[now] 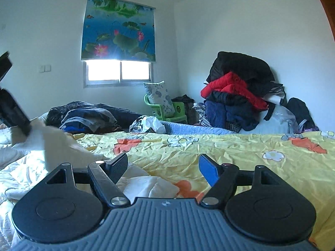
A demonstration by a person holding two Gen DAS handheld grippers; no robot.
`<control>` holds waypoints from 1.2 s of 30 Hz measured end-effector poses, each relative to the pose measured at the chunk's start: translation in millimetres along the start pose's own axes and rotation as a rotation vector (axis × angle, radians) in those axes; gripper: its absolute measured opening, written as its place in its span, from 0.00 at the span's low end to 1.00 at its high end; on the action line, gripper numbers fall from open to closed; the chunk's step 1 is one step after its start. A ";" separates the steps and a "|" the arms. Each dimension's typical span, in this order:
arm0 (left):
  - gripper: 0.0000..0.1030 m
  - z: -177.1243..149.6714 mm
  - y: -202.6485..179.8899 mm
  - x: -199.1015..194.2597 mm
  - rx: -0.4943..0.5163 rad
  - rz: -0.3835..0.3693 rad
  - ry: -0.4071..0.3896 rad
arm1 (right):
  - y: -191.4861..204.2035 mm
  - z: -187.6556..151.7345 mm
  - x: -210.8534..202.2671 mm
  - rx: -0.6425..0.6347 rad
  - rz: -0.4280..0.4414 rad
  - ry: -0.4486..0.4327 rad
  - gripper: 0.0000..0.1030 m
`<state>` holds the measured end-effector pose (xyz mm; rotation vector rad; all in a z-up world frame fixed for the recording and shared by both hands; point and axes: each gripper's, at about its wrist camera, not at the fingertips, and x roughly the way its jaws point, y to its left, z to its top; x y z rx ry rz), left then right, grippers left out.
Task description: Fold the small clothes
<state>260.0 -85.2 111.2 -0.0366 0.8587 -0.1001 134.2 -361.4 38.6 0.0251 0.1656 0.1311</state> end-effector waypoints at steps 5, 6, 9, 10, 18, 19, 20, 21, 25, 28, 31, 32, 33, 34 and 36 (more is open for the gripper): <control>0.11 -5.2 24.0 -0.2 -0.026 0.042 -0.005 | 2.3 -1.7 1.4 -0.010 0.004 0.012 0.75; 0.11 -6.3 25.9 -1.0 -0.023 0.047 -0.007 | 1.6 -1.0 2.3 -0.011 0.006 0.014 0.75; 0.11 -9.1 30.4 -1.7 -0.009 0.064 -0.016 | 0.8 -0.9 3.8 -0.010 0.006 0.022 0.76; 0.11 -11.2 32.0 -2.5 -0.006 0.069 -0.015 | 0.4 -1.0 4.3 -0.009 0.008 0.024 0.76; 0.11 -20.6 44.8 1.8 -0.020 0.093 0.004 | 0.9 -1.7 4.7 -0.010 0.008 0.027 0.76; 0.11 -21.5 46.3 2.2 -0.020 0.097 0.004 | 1.0 -1.8 4.8 -0.011 0.009 0.028 0.76; 0.11 -22.4 47.7 2.8 -0.017 0.102 0.003 | 1.1 -2.1 4.9 -0.012 0.011 0.030 0.76; 0.11 -23.5 49.0 4.0 -0.015 0.109 0.004 | 1.1 -2.5 5.3 -0.014 0.013 0.032 0.76; 0.11 -27.7 56.3 12.5 -0.027 0.126 0.026 | 3.7 -1.2 5.5 -0.022 0.047 0.044 0.76; 0.11 -31.9 59.5 16.7 -0.037 0.125 0.037 | 10.4 2.3 5.3 -0.001 0.150 0.081 0.76; 0.11 -34.1 61.2 19.9 -0.038 0.122 0.044 | 26.1 -0.6 11.0 -0.048 0.228 0.158 0.76; 0.11 -34.7 61.9 20.6 -0.037 0.120 0.045 | 32.7 -2.7 12.5 -0.078 0.247 0.181 0.76; 0.11 -35.3 62.4 21.3 -0.039 0.118 0.048 | 40.6 -5.3 13.3 -0.119 0.260 0.202 0.76; 0.11 -35.5 63.1 22.3 -0.040 0.116 0.051 | 49.9 -8.5 14.0 -0.171 0.268 0.223 0.76; 0.11 -36.4 64.0 24.3 -0.037 0.112 0.057 | 68.3 -16.1 15.8 -0.271 0.273 0.264 0.76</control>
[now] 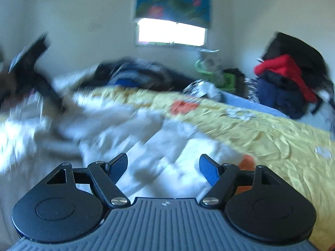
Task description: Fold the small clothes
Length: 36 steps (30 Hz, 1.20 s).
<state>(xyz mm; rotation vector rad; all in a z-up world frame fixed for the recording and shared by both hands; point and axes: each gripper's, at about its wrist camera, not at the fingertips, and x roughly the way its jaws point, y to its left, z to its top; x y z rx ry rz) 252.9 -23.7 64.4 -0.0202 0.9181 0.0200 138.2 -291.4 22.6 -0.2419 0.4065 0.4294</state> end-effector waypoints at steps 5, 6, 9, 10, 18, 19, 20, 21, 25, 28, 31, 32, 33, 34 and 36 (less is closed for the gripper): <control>0.11 -1.1 2.9 5.8 0.006 0.009 0.019 | 24.2 -0.7 13.3 -0.111 0.002 0.116 0.84; 0.11 -0.7 3.0 7.9 0.005 0.016 0.029 | 24.9 -1.4 14.2 -0.108 0.011 0.134 0.85; 0.11 -1.7 2.7 13.6 0.017 0.028 0.048 | 19.9 -2.7 15.1 -0.065 0.035 0.163 0.86; 0.11 -2.5 1.4 15.9 0.027 0.034 0.051 | 18.4 -2.9 15.2 -0.049 0.041 0.170 0.86; 0.13 -14.5 -11.1 24.6 0.112 0.091 0.011 | 13.4 -4.9 17.0 -0.032 0.052 0.182 0.91; 0.13 -14.7 -11.5 24.6 0.123 0.091 0.009 | 12.8 -4.7 17.9 -0.030 0.054 0.183 0.91; 0.13 -13.9 -10.8 24.2 0.126 0.087 0.011 | 11.8 -4.5 18.7 -0.029 0.055 0.184 0.91; 0.13 -12.4 -9.1 23.2 0.124 0.081 0.013 | 11.6 -4.6 18.9 -0.028 0.056 0.185 0.91; 0.61 -8.3 1.9 9.5 0.100 0.161 -0.022 | 11.3 -4.2 19.1 -0.025 0.055 0.188 0.92; 0.73 -12.3 16.7 -13.4 0.105 0.253 -0.113 | 10.1 -3.7 20.5 -0.024 0.056 0.190 0.93; 0.73 -16.8 39.0 -38.5 0.077 0.300 -0.152 | 10.1 -3.4 20.6 -0.023 0.057 0.190 0.94; 0.73 -19.5 48.4 -48.2 0.058 0.325 -0.170 | 10.0 -3.1 20.4 -0.022 0.057 0.191 0.94; 0.73 -22.6 59.3 -57.8 0.035 0.348 -0.186 | 10.0 -3.1 20.4 -0.022 0.057 0.191 0.94; 0.73 -25.9 70.9 -67.0 0.006 0.365 -0.196 | 9.9 -3.0 20.6 -0.022 0.057 0.192 0.94; 0.73 -33.8 100.7 -85.2 -0.080 0.375 -0.209 | 9.8 -3.1 20.7 -0.021 0.057 0.193 0.94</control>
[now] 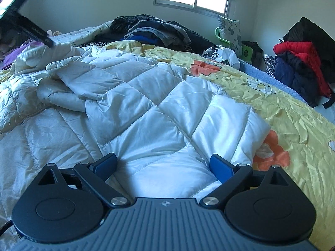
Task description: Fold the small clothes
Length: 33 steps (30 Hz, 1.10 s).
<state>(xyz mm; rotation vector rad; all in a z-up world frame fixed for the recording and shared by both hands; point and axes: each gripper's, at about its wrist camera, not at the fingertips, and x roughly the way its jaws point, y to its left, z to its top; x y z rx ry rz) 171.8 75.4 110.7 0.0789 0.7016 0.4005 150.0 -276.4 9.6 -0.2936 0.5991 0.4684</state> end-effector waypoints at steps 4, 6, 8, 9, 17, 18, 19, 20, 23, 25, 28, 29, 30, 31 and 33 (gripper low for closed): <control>0.72 -17.8 81.7 -1.5 -0.281 -0.035 0.075 | 1.3 -0.2 -0.5 -0.002 -0.012 0.000 0.95; 0.72 -34.5 115.1 1.8 -0.416 -0.061 0.120 | 3.8 -0.1 -0.8 -0.010 -0.034 0.000 0.96; 0.72 -49.5 138.1 6.9 -0.505 -0.068 0.141 | 5.1 -0.3 -0.6 -0.013 -0.045 0.003 0.97; 0.72 -57.3 146.3 10.9 -0.544 -0.068 0.152 | 4.4 -0.4 -0.5 -0.009 -0.044 0.005 0.97; 0.72 -80.9 147.3 25.0 -0.666 -0.115 0.128 | -2.7 0.7 3.2 0.038 -0.028 0.024 0.99; 0.72 -75.1 133.7 16.3 -0.558 -0.072 0.054 | -2.1 0.7 3.3 0.037 -0.031 0.024 0.99; 0.72 -71.9 121.1 7.8 -0.446 -0.030 -0.029 | -1.7 0.8 3.6 0.037 -0.034 0.025 0.99; 0.72 -70.0 105.0 -1.0 -0.318 0.023 -0.120 | -1.7 0.9 3.7 0.038 -0.035 0.026 0.99; 0.72 -68.9 80.2 -12.9 -0.134 0.001 -0.192 | -2.4 1.0 4.3 0.045 -0.037 0.030 0.99; 0.72 -67.6 97.3 -8.7 -0.320 -0.198 -0.102 | -3.0 1.0 4.4 0.050 -0.037 0.032 0.99; 0.72 -82.9 129.3 9.5 -0.731 -0.384 0.044 | -3.4 1.1 5.0 0.056 -0.037 0.034 0.99; 0.72 -90.0 136.6 18.1 -0.844 -0.423 0.094 | -3.5 1.1 5.1 0.056 -0.038 0.035 0.99; 0.72 -96.7 141.5 25.2 -0.932 -0.451 0.131 | -3.4 1.1 5.3 0.057 -0.040 0.035 0.99; 0.71 -101.3 145.1 32.1 -0.998 -0.477 0.158 | -3.3 1.4 5.6 0.058 -0.041 0.035 0.99; 0.71 -105.4 149.8 40.6 -1.079 -0.506 0.180 | -3.3 1.4 5.6 0.059 -0.042 0.036 0.99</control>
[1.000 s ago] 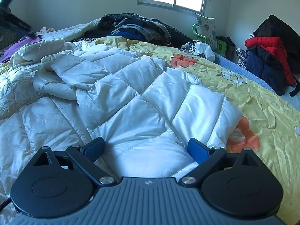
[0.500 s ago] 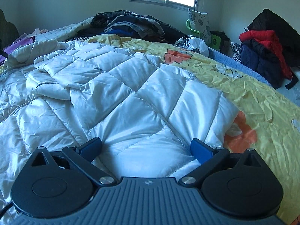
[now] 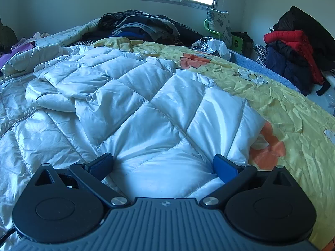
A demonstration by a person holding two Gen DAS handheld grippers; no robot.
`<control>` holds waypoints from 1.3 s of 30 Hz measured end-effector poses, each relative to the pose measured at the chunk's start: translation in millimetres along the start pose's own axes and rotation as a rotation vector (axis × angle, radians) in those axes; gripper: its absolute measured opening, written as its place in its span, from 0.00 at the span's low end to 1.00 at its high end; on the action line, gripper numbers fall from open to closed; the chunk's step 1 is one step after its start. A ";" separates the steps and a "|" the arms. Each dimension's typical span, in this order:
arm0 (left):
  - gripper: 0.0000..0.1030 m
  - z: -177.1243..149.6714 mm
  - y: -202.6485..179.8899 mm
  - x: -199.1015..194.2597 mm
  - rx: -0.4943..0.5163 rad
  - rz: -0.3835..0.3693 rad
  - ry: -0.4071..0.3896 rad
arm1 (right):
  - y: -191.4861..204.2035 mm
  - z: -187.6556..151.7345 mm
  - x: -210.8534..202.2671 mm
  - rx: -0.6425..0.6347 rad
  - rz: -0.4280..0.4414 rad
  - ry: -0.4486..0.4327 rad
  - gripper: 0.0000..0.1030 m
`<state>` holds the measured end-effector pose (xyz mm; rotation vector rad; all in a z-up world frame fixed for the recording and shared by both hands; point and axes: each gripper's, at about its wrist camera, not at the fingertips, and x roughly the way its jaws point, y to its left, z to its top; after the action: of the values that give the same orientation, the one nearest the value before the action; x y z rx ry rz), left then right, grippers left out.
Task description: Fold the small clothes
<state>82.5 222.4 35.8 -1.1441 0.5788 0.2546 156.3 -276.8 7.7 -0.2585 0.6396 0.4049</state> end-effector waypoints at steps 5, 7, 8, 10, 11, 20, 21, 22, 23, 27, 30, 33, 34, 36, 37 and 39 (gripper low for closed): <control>0.70 13.8 4.5 12.1 -0.093 -0.026 -0.047 | 0.8 0.1 0.3 0.002 -0.003 0.000 0.99; 0.63 17.9 9.8 23.9 -0.142 0.015 -0.037 | 1.1 0.1 0.3 0.003 -0.007 0.000 0.99; 0.48 20.9 13.1 29.4 -0.164 0.028 -0.028 | 0.9 0.0 0.2 0.004 -0.008 0.000 0.99; 0.29 22.1 19.0 36.6 -0.184 0.037 -0.004 | 0.7 0.0 -0.1 0.006 -0.008 0.000 0.99; 0.17 23.7 22.5 35.4 -0.188 0.043 -0.014 | 0.6 -0.1 0.0 0.006 -0.008 0.001 0.99; 0.10 13.5 -0.9 9.4 -0.174 -0.109 -0.042 | 0.3 1.9 0.0 0.010 -0.014 0.011 0.99; 0.10 11.3 -6.7 7.1 -0.169 -0.148 -0.035 | 2.0 5.1 -0.8 0.003 -0.026 0.022 0.98; 0.10 7.4 -12.9 3.8 -0.160 -0.186 -0.030 | 4.8 10.4 -2.7 0.001 -0.046 0.034 0.96; 0.10 2.5 -18.6 1.0 -0.149 -0.215 -0.026 | 8.3 17.0 -6.7 0.004 -0.067 0.028 0.92; 0.10 -17.6 -35.8 1.4 -0.090 -0.283 0.012 | 18.9 53.0 -38.2 0.126 0.035 -0.096 0.91; 0.10 -28.2 -39.5 8.6 -0.080 -0.311 0.049 | 23.9 82.5 -51.4 0.376 0.309 -0.166 0.92; 0.10 -34.7 -41.2 17.8 -0.091 -0.315 0.086 | 34.7 99.2 -37.7 0.637 0.690 -0.161 0.93; 0.10 -35.7 -41.1 19.8 -0.092 -0.313 0.097 | 41.3 102.3 -28.2 0.713 0.801 -0.137 0.93; 0.10 -37.9 -40.8 21.1 -0.086 -0.316 0.117 | 58.5 109.5 -7.3 0.797 0.931 -0.056 0.93; 0.10 -38.8 -41.7 21.8 -0.081 -0.319 0.122 | 70.0 113.3 6.6 0.819 0.967 -0.003 0.93; 0.10 -40.5 -42.6 22.3 -0.062 -0.326 0.129 | 84.5 119.3 29.6 0.838 0.933 0.059 0.93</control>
<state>109.0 166.2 45.0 -1.3016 0.4905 -0.0825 203.1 -150.8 72.4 0.8683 0.9121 0.9708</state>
